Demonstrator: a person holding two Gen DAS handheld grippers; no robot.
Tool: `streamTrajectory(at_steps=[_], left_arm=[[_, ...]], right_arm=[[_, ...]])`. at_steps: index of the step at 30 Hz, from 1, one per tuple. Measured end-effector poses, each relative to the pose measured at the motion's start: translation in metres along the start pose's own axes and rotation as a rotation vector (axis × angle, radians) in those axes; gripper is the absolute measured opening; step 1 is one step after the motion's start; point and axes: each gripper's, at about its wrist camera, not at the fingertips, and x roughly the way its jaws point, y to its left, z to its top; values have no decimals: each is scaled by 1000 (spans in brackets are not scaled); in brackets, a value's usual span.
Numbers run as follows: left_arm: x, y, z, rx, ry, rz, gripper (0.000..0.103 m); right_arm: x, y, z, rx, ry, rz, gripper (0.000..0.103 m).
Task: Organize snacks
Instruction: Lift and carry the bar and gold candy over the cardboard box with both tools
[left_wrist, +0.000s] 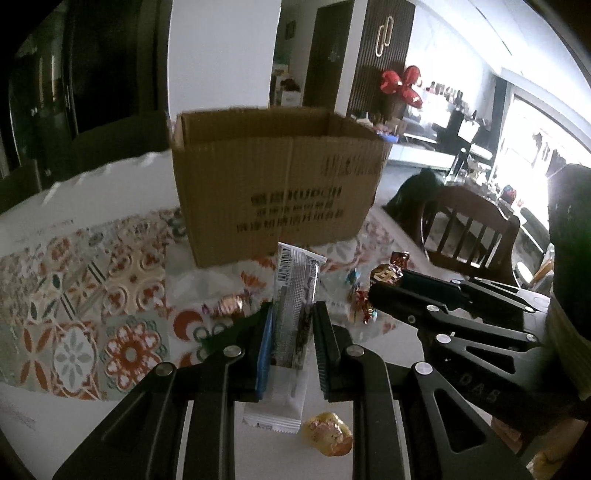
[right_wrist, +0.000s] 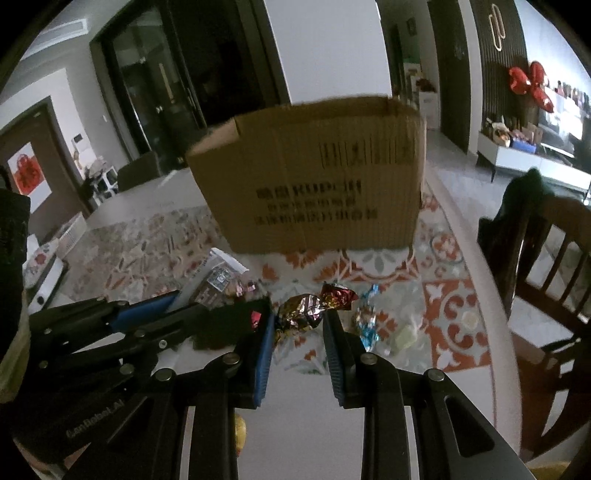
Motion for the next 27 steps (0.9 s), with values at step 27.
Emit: streamTrajectory(at_steps=[27], left_arm=[[-30, -7, 112, 104, -148, 37, 22]], right_arm=[[-40, 0, 113, -66, -212, -19, 28]])
